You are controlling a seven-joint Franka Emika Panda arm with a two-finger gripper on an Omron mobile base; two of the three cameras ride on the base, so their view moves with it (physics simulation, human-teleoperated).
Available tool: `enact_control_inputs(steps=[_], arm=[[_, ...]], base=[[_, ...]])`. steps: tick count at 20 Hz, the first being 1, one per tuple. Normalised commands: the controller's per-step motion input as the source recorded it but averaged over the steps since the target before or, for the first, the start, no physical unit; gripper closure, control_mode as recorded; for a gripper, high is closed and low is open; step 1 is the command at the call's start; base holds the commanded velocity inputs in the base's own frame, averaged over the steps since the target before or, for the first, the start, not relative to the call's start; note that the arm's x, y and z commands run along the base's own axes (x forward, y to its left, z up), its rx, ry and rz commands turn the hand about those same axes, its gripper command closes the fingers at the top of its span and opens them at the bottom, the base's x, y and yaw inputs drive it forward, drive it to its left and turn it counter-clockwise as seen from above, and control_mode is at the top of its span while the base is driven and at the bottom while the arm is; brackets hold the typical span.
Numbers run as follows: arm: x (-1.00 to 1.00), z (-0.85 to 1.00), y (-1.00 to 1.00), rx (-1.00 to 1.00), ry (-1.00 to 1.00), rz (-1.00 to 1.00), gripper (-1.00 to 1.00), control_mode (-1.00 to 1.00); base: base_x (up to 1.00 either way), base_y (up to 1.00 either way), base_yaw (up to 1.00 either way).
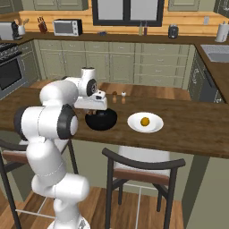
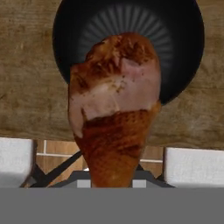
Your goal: Pick the chicken drumstick and lemon from their plates and place them in the bowl. Then put the bowl in the fridge.
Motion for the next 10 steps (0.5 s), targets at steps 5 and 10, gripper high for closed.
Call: enact_control_inputs(steps=[5,10], arm=[[0.14,-0.04,-0.42,0.00,0.00,0.00,1.00,-1.00],[0.53,-0.24,-0.07,0.00,0.00,0.01,1.00,-1.00]], base=[[0.00,0.00,0.00],[0.00,0.00,0.00]])
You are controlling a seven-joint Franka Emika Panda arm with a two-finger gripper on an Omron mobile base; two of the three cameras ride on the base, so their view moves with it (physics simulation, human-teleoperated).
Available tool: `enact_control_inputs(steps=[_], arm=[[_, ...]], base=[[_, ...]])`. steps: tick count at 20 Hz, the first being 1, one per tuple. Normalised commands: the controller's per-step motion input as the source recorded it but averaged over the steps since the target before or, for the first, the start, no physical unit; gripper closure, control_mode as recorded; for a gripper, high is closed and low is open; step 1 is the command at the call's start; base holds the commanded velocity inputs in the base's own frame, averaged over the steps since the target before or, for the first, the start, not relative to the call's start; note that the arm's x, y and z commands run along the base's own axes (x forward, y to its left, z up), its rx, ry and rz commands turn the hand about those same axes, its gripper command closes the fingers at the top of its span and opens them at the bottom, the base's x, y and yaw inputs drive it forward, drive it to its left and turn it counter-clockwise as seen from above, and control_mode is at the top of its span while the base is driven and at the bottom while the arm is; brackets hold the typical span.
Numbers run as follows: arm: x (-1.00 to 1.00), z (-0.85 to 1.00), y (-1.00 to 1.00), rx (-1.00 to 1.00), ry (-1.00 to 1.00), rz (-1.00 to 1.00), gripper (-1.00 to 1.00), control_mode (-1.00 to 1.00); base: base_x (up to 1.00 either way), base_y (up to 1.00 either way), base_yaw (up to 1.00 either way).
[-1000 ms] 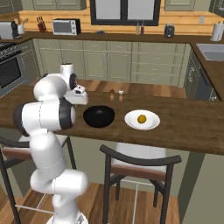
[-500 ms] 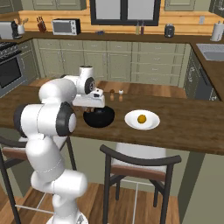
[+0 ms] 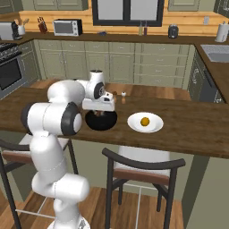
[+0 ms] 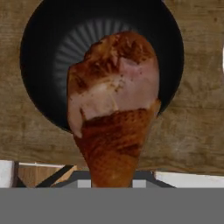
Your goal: Pick the chicken drumstick and lemon from their plates and place them in the bowl. Then put the bowl in the fridge.
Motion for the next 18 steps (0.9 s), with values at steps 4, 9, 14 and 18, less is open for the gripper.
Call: enact_control_inputs(steps=[4,9,14,18], arm=[[0.53,-0.41,0.00,0.02,-0.03,0.02,1.00,-1.00],[0.36,-0.45,0.05,0.04,-0.03,0.00,1.00,-1.00],[0.26,-0.40,0.15,0.02,0.00,0.00,1.00,-1.00],[0.21,-0.34,0.24,0.00,0.00,0.00,-1.00,-1.00]], base=[[0.00,0.00,0.00],[0.00,0.00,0.00],[0.00,0.00,0.00],[0.00,0.00,0.00]])
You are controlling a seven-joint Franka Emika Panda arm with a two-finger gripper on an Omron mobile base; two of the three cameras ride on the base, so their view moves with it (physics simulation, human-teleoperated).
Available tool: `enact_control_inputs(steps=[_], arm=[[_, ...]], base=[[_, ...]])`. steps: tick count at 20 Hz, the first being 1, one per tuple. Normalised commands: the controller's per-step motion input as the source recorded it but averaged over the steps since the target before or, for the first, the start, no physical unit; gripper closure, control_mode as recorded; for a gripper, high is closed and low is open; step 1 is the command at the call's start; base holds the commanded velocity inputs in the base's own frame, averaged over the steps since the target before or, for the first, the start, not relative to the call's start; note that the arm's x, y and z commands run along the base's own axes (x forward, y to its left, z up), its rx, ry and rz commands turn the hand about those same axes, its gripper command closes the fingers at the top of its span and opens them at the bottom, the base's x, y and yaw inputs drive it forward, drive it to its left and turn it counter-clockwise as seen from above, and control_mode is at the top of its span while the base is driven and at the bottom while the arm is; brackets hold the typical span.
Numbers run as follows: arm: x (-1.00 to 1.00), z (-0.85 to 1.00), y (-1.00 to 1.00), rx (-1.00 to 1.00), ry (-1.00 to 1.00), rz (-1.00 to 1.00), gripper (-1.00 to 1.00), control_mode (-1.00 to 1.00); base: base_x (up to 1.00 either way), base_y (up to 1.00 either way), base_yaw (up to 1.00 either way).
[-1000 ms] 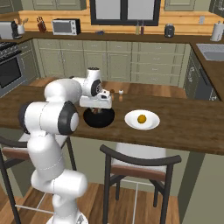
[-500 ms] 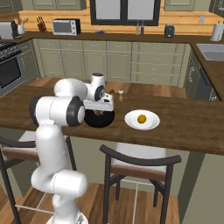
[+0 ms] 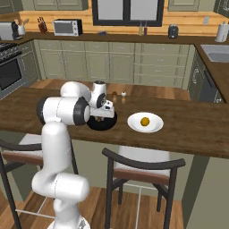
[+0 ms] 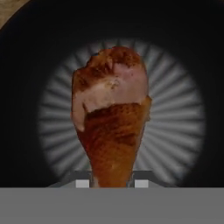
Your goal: Pick the chicken drumstick and lemon from their plates and place them in the bowl. Then put the bowl in the fridge.
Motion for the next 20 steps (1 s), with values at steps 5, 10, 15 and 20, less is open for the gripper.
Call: enact_control_inputs(steps=[5,10,15,20], arm=[[0.06,0.00,0.00,0.00,0.00,0.00,-1.00,-1.00],[-0.28,0.30,-0.22,0.01,-0.03,0.00,-1.00,-1.00],[-0.44,0.46,-0.66,0.02,-0.05,-0.02,-1.00,-1.00],[-0.51,0.28,-0.45,0.00,-0.08,-0.07,-1.00,-1.00]], base=[[0.00,0.00,0.00],[0.00,0.00,0.00],[0.00,0.00,0.00],[0.00,0.00,0.00]])
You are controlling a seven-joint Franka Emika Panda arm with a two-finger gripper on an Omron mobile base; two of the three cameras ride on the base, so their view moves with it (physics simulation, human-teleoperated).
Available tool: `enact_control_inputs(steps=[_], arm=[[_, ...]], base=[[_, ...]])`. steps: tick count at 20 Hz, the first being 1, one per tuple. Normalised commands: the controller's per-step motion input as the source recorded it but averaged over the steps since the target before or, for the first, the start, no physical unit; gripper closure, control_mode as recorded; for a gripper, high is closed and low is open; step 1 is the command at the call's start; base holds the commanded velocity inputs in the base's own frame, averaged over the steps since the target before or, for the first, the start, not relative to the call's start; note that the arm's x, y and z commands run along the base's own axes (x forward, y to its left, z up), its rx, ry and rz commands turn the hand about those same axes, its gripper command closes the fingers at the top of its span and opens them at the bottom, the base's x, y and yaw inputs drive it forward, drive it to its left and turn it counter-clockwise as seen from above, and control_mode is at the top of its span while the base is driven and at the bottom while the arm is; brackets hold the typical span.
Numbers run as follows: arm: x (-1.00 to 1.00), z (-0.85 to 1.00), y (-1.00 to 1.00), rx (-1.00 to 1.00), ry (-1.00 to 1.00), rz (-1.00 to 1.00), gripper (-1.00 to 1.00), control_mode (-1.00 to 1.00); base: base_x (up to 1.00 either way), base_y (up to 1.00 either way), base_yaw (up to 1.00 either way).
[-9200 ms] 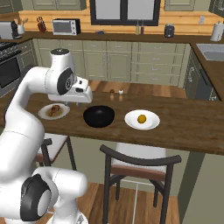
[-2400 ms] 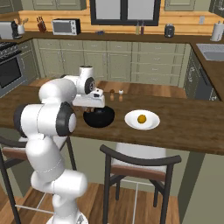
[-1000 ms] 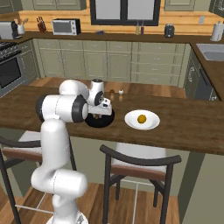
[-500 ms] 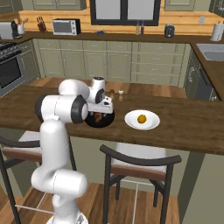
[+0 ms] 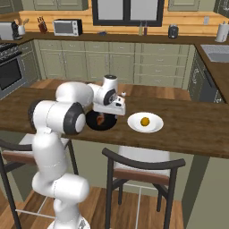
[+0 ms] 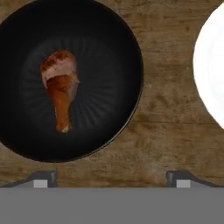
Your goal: Pick the chicken drumstick and lemon from their plates and place them in the bowl. Then put the bowl in the fridge.
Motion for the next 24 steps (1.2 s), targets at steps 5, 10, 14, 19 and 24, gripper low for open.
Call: enact_control_inputs(steps=[5,10,14,19,24], arm=[[-0.37,0.23,-0.37,0.00,0.00,-0.16,-1.00,-1.00],[-0.33,0.42,-0.57,0.00,0.00,-0.15,-1.00,-1.00],[-0.20,0.19,-0.67,-0.01,0.00,-0.11,-1.00,-1.00],[-0.02,0.00,-0.50,-0.07,-0.02,-0.11,-1.00,-1.00],[0.00,0.00,-0.52,-0.04,0.00,-0.09,-1.00,-1.00]], base=[[0.00,0.00,0.00],[0.00,0.00,0.00],[0.00,0.00,0.00],[0.00,0.00,0.00],[0.00,0.00,0.00]])
